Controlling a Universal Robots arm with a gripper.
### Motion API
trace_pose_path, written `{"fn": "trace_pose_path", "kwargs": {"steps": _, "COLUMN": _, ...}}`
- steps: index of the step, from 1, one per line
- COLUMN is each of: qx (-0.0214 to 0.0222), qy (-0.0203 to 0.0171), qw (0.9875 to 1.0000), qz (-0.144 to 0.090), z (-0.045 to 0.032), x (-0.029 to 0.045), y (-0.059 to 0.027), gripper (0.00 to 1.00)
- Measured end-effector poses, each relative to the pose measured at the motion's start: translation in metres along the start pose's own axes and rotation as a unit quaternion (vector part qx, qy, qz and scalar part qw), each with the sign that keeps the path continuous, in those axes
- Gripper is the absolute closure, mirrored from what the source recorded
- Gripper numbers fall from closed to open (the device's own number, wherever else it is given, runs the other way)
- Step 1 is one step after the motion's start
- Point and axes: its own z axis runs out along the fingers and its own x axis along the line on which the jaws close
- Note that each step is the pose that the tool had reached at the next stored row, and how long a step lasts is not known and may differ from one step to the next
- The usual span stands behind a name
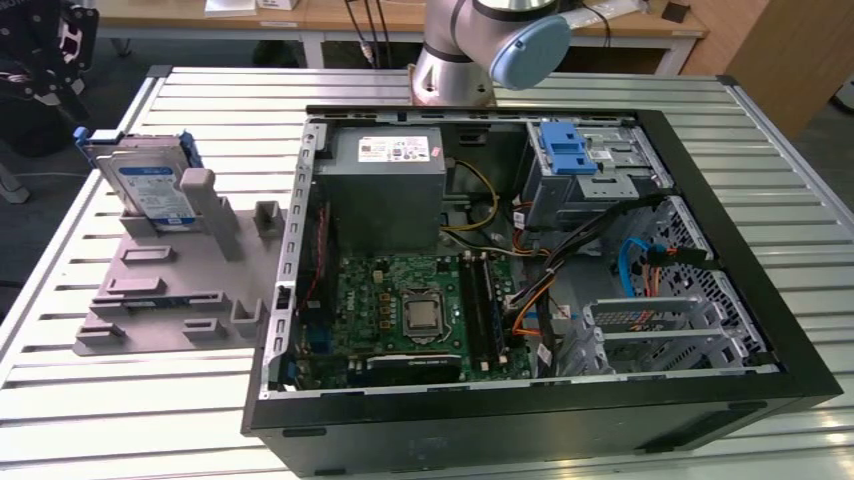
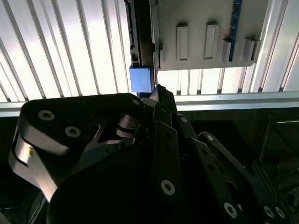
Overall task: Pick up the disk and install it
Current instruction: 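Pick up the disk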
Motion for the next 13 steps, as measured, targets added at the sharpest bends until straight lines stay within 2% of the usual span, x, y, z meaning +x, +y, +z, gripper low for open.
{"fn": "trace_pose_path", "kwargs": {"steps": 4, "qx": -0.0007, "qy": 0.0011, "qw": 0.9996, "qz": -0.027, "z": 0.0000, "x": 0.0000, "y": 0.0000, "gripper": 0.89}}
{"fn": "trace_pose_path", "kwargs": {"steps": 10, "qx": -0.0017, "qy": 0.0029, "qw": 0.9977, "qz": -0.067, "z": 0.0000, "x": 0.0000, "y": 0.0000, "gripper": 0.89}}
{"fn": "trace_pose_path", "kwargs": {"steps": 13, "qx": -0.0018, "qy": 0.0031, "qw": 0.9971, "qz": -0.076, "z": 0.0000, "x": 0.0000, "y": 0.0000, "gripper": 0.89}}
